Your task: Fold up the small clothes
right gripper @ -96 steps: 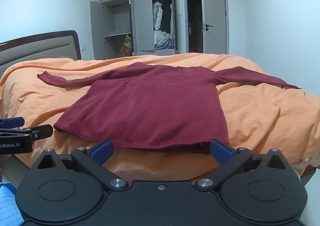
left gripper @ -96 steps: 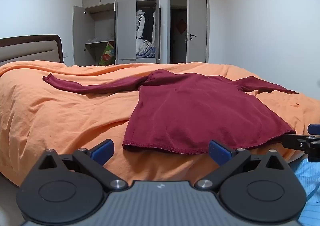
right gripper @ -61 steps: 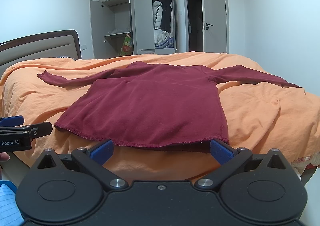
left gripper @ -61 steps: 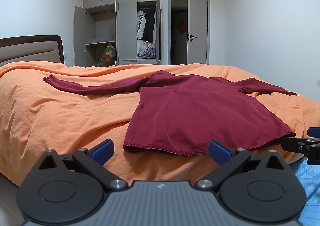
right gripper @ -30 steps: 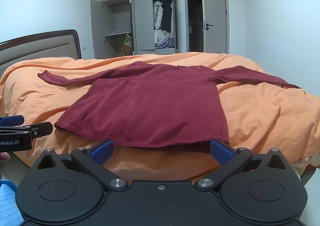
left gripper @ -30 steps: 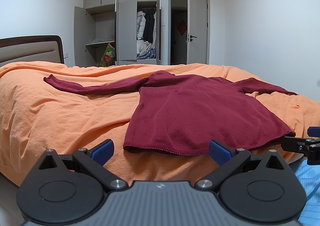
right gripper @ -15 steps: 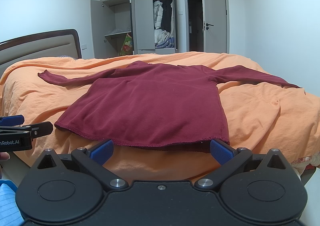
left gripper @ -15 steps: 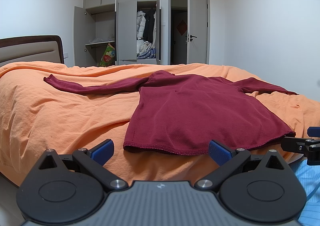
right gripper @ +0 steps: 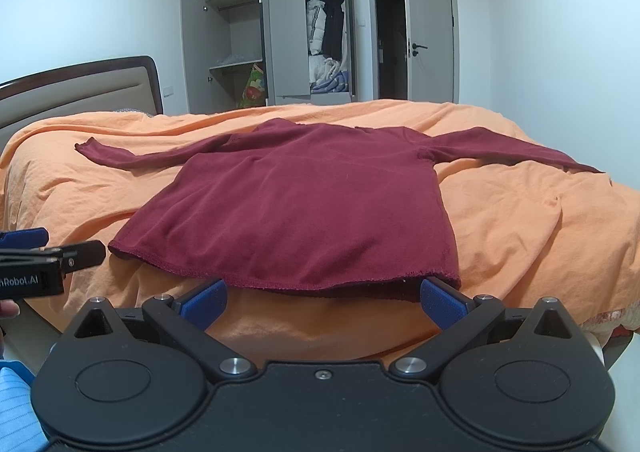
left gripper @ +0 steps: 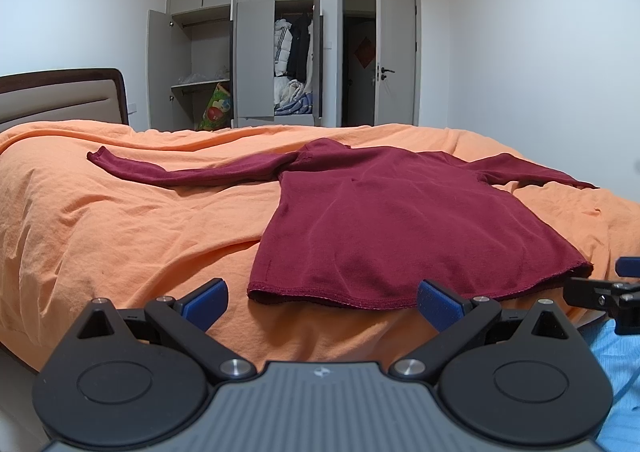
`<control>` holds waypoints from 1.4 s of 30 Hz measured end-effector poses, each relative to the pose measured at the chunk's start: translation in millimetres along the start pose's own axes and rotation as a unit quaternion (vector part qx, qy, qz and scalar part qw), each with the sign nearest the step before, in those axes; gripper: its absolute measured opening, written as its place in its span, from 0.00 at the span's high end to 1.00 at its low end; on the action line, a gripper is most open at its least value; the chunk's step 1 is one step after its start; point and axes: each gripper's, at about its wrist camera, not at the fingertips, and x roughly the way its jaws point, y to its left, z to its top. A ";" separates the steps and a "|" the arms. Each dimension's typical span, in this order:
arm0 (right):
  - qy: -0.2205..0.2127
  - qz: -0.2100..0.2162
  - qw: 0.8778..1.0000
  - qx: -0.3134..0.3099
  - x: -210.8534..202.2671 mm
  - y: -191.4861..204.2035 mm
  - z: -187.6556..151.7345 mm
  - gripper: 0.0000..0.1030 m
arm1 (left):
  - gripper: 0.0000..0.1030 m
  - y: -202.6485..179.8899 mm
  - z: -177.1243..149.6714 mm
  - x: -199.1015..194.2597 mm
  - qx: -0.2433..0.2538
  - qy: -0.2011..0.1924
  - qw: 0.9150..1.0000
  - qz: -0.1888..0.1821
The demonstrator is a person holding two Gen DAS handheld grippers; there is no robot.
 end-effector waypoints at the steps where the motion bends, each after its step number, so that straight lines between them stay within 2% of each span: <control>1: 0.003 -0.002 1.000 -0.001 1.4 -0.3 0.8 0.00 | 0.00 0.7 2.1 2.3 0.001 0.003 1.000 0.004; 7: 0.014 -0.004 1.000 0.003 16.2 -6.8 13.3 0.00 | 0.00 4.1 29.3 29.6 0.013 0.010 0.999 0.037; 12: 0.019 -0.016 0.999 0.022 39.2 -24.4 34.5 0.00 | 0.00 6.7 69.5 68.1 0.010 0.008 0.997 0.073; 19: 0.006 -0.040 0.998 0.042 85.7 -69.9 82.8 0.00 | 0.00 1.3 140.3 147.3 -0.035 0.012 0.997 0.072; 25: -0.022 -0.085 0.992 0.085 135.8 -146.5 127.0 0.00 | 0.00 -39.3 186.0 228.6 -0.046 0.004 0.998 0.039; 29: -0.032 -0.127 0.981 0.141 164.3 -215.4 147.4 0.00 | 0.00 -79.0 202.2 284.6 -0.050 0.008 0.999 0.001; 32: -0.040 -0.160 0.968 0.190 183.6 -273.6 156.3 0.00 | 0.00 -113.9 205.4 328.4 -0.044 0.020 0.999 -0.018; 37: -0.030 -0.226 0.946 0.230 213.5 -360.0 164.0 0.00 | 0.00 -158.2 198.5 381.7 -0.031 0.043 0.998 -0.040; 42: -0.018 -0.222 0.934 0.279 238.9 -423.1 163.2 0.01 | 0.00 -184.7 191.6 415.2 -0.019 0.057 0.997 -0.045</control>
